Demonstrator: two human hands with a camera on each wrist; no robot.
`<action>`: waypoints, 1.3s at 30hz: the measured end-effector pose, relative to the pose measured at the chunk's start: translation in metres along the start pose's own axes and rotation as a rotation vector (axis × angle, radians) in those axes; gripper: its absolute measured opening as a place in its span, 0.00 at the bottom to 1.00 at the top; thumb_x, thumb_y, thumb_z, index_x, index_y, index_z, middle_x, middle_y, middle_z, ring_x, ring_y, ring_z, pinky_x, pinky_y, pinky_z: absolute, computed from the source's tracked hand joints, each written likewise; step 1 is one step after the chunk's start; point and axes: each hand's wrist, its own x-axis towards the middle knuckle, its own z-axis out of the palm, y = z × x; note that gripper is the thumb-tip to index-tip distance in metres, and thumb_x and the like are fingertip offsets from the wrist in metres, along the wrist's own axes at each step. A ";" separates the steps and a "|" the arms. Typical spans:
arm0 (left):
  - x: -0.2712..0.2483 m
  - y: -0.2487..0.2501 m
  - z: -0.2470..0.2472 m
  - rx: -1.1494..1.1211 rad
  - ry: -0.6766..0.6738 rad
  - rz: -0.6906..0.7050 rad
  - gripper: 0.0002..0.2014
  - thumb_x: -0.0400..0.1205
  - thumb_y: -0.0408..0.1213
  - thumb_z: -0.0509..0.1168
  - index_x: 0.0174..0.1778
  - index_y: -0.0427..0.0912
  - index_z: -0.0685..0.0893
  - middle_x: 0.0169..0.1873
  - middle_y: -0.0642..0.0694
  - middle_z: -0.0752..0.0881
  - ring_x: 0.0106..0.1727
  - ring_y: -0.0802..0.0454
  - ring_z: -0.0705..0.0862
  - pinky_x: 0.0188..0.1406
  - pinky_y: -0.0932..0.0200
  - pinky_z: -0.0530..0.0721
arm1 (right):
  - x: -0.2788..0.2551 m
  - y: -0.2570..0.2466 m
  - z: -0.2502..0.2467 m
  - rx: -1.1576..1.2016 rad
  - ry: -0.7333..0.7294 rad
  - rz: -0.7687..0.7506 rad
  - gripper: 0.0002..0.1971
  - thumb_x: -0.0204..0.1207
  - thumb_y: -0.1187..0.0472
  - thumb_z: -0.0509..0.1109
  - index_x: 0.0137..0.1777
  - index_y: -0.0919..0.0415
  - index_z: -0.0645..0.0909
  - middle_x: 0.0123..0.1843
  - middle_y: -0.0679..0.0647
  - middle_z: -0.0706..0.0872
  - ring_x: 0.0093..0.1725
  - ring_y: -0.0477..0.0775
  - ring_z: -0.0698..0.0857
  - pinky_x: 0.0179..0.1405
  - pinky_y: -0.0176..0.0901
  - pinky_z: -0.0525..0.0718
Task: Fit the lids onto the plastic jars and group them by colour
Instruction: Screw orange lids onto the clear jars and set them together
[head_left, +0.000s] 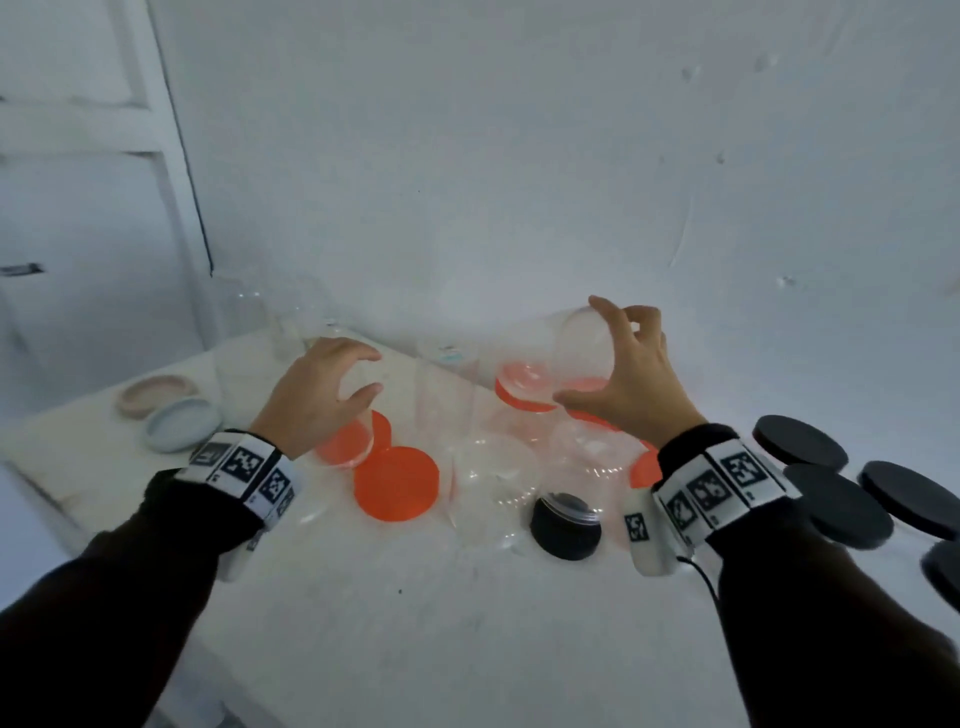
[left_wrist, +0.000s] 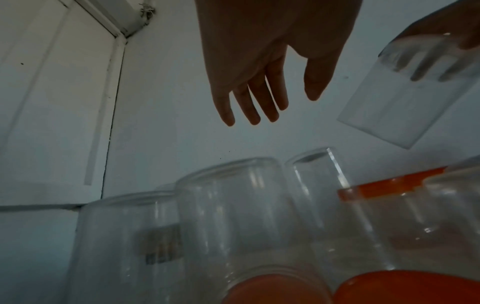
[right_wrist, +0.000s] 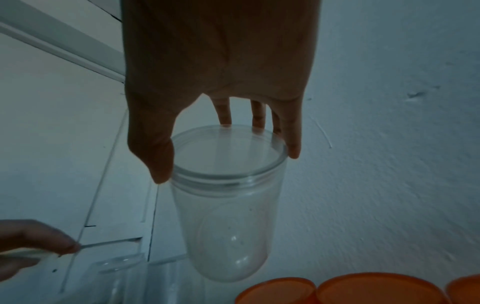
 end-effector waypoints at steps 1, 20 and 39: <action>0.006 -0.010 0.001 0.037 -0.025 0.007 0.29 0.73 0.56 0.57 0.61 0.38 0.81 0.60 0.43 0.82 0.65 0.47 0.76 0.64 0.53 0.71 | 0.012 0.000 0.005 0.005 -0.005 0.013 0.50 0.60 0.53 0.82 0.79 0.51 0.56 0.72 0.58 0.58 0.71 0.61 0.63 0.66 0.48 0.68; 0.028 -0.071 0.038 0.130 -0.120 -0.024 0.34 0.71 0.63 0.48 0.63 0.45 0.82 0.63 0.52 0.82 0.69 0.52 0.76 0.73 0.43 0.68 | 0.159 0.005 0.083 -0.052 -0.238 0.040 0.47 0.64 0.57 0.81 0.80 0.54 0.58 0.77 0.59 0.61 0.74 0.59 0.66 0.69 0.43 0.64; 0.028 -0.070 0.041 0.106 -0.044 0.000 0.27 0.73 0.57 0.55 0.58 0.44 0.85 0.59 0.50 0.86 0.65 0.50 0.80 0.68 0.41 0.74 | 0.203 0.014 0.139 -0.268 -0.687 -0.017 0.43 0.69 0.56 0.77 0.80 0.45 0.57 0.83 0.53 0.56 0.81 0.55 0.56 0.77 0.50 0.55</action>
